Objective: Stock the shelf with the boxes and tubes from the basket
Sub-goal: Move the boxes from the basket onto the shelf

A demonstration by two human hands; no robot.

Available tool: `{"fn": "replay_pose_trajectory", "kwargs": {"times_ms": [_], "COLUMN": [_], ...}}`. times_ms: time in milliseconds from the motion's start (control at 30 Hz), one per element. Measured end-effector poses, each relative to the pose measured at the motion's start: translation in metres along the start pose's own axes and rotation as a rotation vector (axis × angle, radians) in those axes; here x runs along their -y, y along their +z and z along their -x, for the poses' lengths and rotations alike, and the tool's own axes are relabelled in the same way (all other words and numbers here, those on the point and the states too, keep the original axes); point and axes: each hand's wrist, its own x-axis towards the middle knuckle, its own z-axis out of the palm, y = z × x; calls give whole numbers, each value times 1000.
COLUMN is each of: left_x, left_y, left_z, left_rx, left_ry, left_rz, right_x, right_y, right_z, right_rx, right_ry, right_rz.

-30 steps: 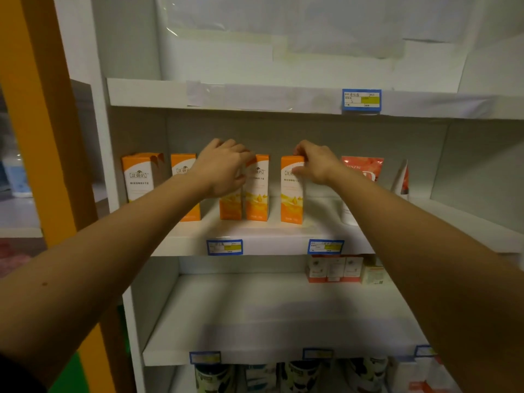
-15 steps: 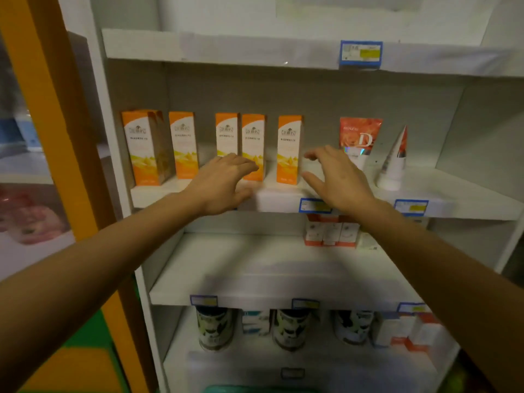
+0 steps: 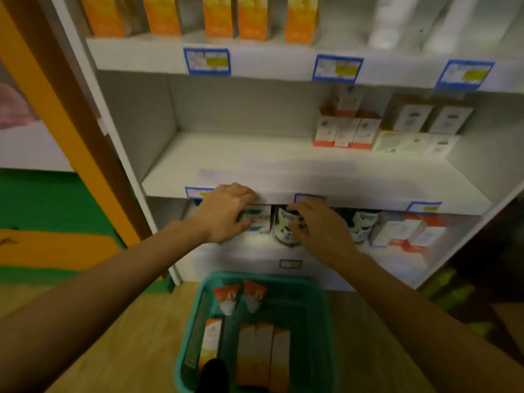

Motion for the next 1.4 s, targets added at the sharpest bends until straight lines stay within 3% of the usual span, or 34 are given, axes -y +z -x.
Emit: {"fn": "replay_pose_trajectory", "kwargs": {"times_ms": [167,433,667,800,1100,1267,1400], "left_x": [7,4,6,5,0,-3,-13], "left_y": [95,224,300,320,337,348,360], "left_z": [23,59,91,104,106,94,84], "left_rx": [196,463,632,671,705,753,794], "left_ry": [-58,-127,-224,-268,-352,-380,-415], "left_rz": [69,173,200,215,282,342,495], "right_x": [-22,-41,-49,-50,-42,-39,-44], "right_y": [87,200,274,302,308,282,255], "right_z": [41,91,105,106,102,98,98], "right_rx": [166,482,968,1022,950,931,952], "right_ry": [120,234,295,301,212,359,350], "right_rz": [-103,-25,2,25,168,-55,-125]}}
